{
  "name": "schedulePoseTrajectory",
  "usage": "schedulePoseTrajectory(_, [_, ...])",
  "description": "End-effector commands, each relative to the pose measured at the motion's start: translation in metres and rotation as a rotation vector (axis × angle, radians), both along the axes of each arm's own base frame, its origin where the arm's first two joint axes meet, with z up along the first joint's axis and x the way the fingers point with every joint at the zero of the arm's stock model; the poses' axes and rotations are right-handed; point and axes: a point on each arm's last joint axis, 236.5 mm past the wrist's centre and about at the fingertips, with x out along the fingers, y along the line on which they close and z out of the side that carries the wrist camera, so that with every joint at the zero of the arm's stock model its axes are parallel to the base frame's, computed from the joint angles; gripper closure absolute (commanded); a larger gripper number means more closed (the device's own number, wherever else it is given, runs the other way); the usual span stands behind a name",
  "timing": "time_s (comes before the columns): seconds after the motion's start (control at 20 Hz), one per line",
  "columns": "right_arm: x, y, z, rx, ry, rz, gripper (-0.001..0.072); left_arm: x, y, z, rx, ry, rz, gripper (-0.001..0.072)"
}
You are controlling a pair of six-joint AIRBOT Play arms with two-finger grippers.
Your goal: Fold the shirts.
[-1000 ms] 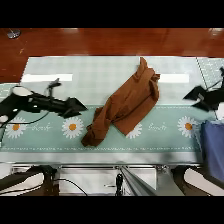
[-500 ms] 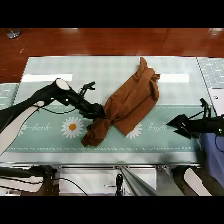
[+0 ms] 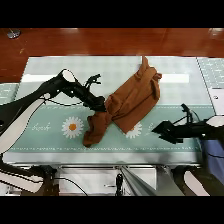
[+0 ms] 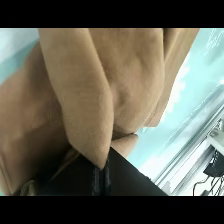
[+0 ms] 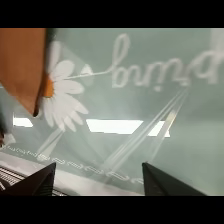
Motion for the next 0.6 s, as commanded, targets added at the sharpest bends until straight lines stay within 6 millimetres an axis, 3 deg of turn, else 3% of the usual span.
schedulePoseTrajectory(0.0, [0.019,0.036,0.001,0.001,-0.057,-0.041,0.0091,0.006,0.001,0.008,-0.009,-0.008,-0.005,0.0672])
schedulePoseTrajectory(0.25, [0.052,0.059,-0.008,0.030,-0.056,-0.106,0.0091,0.006,0.002,0.008,-0.009,-0.008,-0.003,0.0671])
schedulePoseTrajectory(0.55, [0.089,0.094,-0.031,0.032,-0.004,-0.029,0.0091,0.008,0.003,0.008,-0.009,-0.007,0.003,0.0671])
